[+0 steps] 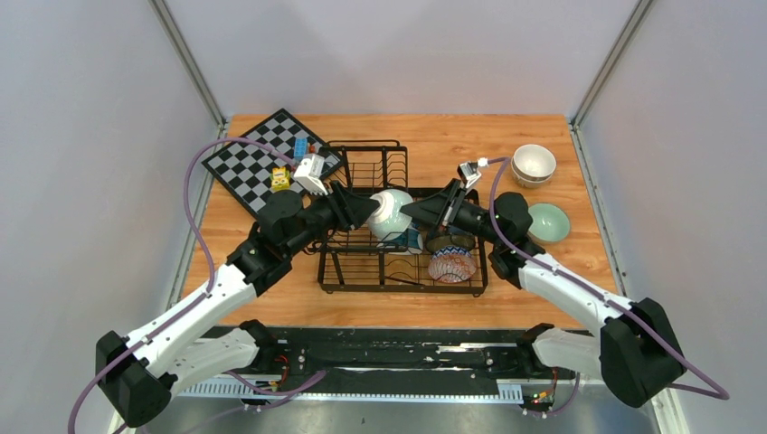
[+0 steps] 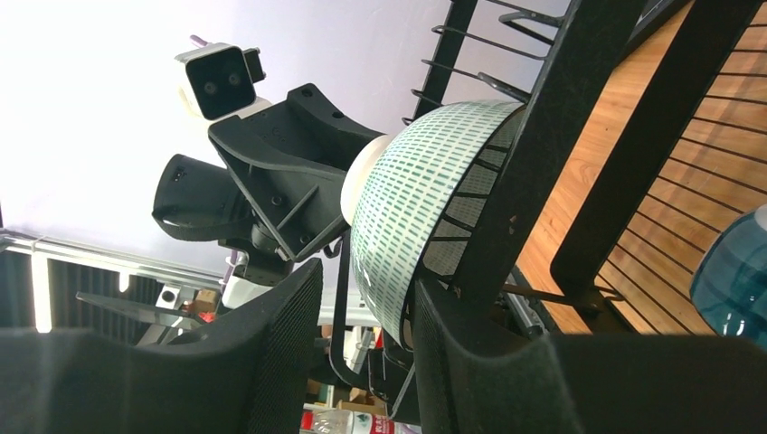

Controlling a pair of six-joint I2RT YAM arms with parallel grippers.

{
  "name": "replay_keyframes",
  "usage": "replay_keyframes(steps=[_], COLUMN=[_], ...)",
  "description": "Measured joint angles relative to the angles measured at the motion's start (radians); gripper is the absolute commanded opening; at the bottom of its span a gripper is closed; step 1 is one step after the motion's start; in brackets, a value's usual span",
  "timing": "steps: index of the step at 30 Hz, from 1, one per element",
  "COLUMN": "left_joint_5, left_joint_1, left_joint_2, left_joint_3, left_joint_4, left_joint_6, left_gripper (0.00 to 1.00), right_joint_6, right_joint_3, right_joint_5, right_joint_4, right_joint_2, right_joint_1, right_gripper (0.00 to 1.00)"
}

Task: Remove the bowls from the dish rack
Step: Pick up the bowl from the dish rack.

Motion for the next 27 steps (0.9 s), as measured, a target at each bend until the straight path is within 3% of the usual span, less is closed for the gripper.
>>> replay_keyframes(steps=[15, 22, 27], left_joint_5=[0.000, -0.007, -0.011], left_joint_1=[0.001, 0.003, 0.005], left_joint_2=[-0.013, -0.024, -0.029], left_joint_3=[-0.018, -0.026, -0.027], left_joint_4=[0.013, 0.012, 0.011], left_joint_6=[0.000, 0.001, 0.001], left_gripper=[0.39, 0.38, 0.37], right_joint_6=[0.046, 0.071, 0.068], right_joint_3=[0.000, 0.000, 0.003], right_joint_5=[-0.005, -0.006, -0.005], right_joint_4=[0.104, 0.155, 0.209], right_joint_2=[0.074, 0.100, 0.115], right_joint_1=[0.039, 0.052, 0.061], right_gripper=[0.31, 0.21, 0.06])
